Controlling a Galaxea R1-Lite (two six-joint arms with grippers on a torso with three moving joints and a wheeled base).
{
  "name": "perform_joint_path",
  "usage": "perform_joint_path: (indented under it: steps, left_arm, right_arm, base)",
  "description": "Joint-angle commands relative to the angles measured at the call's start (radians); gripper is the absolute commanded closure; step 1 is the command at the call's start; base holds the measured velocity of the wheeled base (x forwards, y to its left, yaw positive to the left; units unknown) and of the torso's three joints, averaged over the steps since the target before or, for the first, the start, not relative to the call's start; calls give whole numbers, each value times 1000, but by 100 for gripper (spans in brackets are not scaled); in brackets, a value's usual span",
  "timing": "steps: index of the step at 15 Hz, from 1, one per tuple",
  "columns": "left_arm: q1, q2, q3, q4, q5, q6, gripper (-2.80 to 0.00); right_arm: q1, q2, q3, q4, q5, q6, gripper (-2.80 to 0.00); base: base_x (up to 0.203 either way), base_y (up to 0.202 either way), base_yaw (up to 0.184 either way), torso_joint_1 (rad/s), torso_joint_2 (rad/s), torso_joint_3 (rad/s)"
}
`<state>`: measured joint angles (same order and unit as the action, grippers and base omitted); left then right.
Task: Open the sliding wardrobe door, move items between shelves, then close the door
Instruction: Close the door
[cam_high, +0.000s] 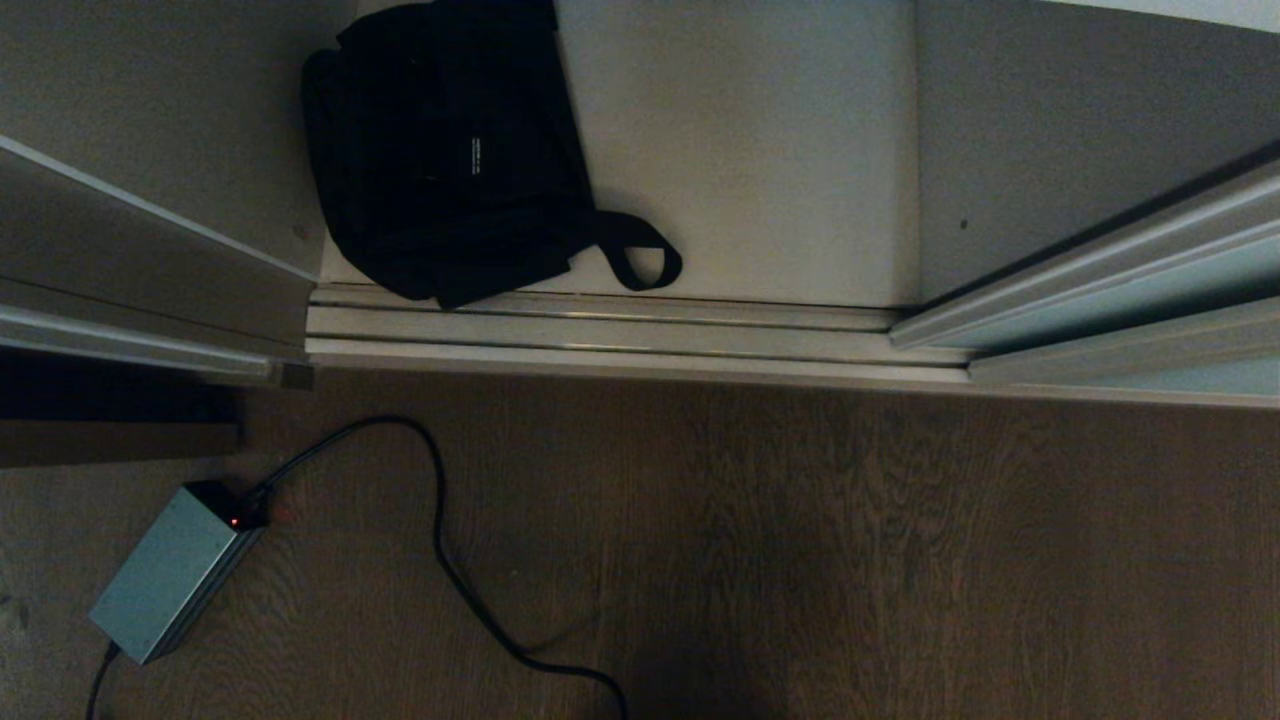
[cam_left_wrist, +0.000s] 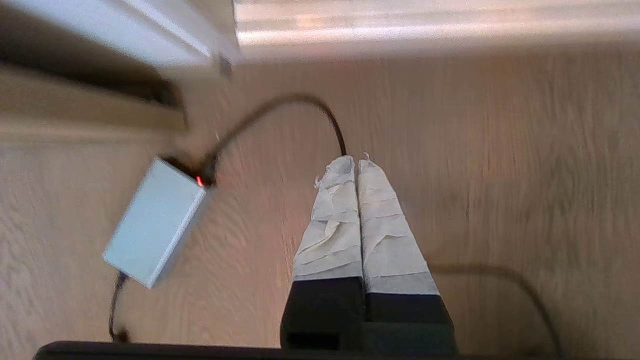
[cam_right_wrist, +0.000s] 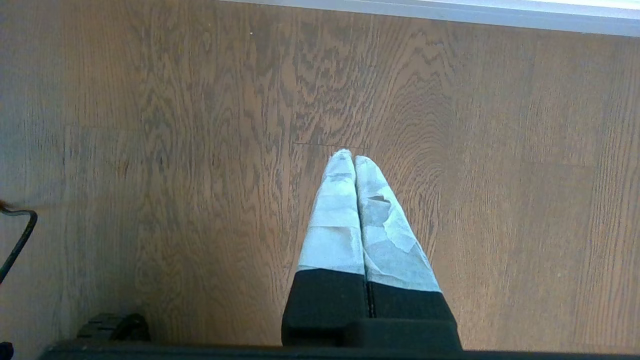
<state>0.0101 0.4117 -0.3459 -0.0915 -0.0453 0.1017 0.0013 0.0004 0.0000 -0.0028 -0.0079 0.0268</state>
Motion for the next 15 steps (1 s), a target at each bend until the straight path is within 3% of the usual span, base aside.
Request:
perform_joint_path:
  steps: [1, 3, 5, 7, 15]
  left_arm:
    - [5, -233, 130, 18, -15, 9, 0]
    - [6, -373, 223, 44, -20, 17, 0]
    - [6, -412, 336, 22, -17, 22, 0]
    - [6, -410, 342, 113, -10, 23, 0]
    - [7, -410, 346, 96, 20, -18, 0]
  right_arm:
    - [0, -3, 0, 0, 0, 1, 0]
    - [0, -3, 0, 0, 0, 1, 0]
    - [0, -3, 0, 0, 0, 1, 0]
    - [0, -3, 0, 0, 0, 1, 0]
    - [0, -3, 0, 0, 0, 1, 0]
  base:
    - [0, 0, 0, 0, 0, 0]
    - [0, 0, 0, 0, 0, 0]
    - [0, 0, 0, 0, 0, 0]
    - [0, 0, 0, 0, 0, 0]
    - [0, 0, 0, 0, 0, 0]
